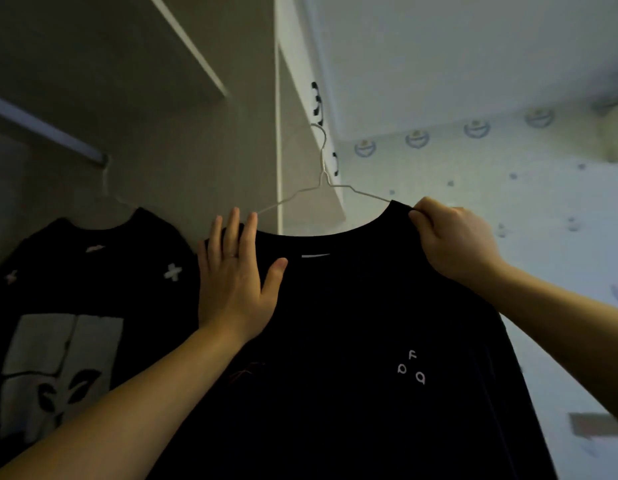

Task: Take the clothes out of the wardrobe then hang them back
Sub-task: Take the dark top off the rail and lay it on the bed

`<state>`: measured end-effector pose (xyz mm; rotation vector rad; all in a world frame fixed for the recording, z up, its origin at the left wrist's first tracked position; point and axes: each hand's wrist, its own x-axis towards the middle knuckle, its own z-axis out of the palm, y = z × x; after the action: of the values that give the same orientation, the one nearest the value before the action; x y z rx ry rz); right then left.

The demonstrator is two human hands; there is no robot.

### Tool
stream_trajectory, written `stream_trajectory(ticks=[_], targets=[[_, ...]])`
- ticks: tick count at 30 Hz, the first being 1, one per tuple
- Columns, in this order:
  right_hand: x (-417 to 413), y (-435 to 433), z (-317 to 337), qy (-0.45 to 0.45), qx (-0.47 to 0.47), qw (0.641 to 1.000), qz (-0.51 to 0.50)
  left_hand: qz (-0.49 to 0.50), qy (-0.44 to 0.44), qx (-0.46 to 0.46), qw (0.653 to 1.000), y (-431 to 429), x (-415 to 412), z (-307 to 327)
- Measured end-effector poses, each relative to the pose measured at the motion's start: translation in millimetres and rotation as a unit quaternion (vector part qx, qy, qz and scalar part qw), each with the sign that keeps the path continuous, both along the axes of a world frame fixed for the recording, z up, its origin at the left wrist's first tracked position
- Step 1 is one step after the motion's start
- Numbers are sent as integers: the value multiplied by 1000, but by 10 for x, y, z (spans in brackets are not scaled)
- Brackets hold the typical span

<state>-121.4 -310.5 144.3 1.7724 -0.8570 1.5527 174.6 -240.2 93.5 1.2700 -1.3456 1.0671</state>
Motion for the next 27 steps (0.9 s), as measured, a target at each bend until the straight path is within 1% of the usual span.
stream_trajectory(ticks=[5, 10, 12, 15, 19, 24, 27], targets=[[-1020, -304, -60, -10, 3, 997, -74, -63, -28, 37, 997, -408, -987, 2], [-2123, -666, -230, -4, 6, 994, -109, -120, -7, 79, 990, -992, -1929, -105], [-2568, -814, -369, -2, 6, 992, -125, -155, 15, 99, 983, -1260, -2313, -191], [-3215, -983, -630, -8, 28, 989, -144, -237, 45, 139, 960, -1744, -2882, -369], [-3997, -1118, -1054, -28, 70, 981, -178, -341, 69, 172, 921, -2398, -3633, -735], [-4745, -1191, -1764, -48, 126, 964, -229, -396, 95, 226, 885, -3065, -4498, -1357], [-5132, -1273, -2255, -76, 190, 951, -233, -416, 93, 262, 866, -3387, -4960, -1790]])
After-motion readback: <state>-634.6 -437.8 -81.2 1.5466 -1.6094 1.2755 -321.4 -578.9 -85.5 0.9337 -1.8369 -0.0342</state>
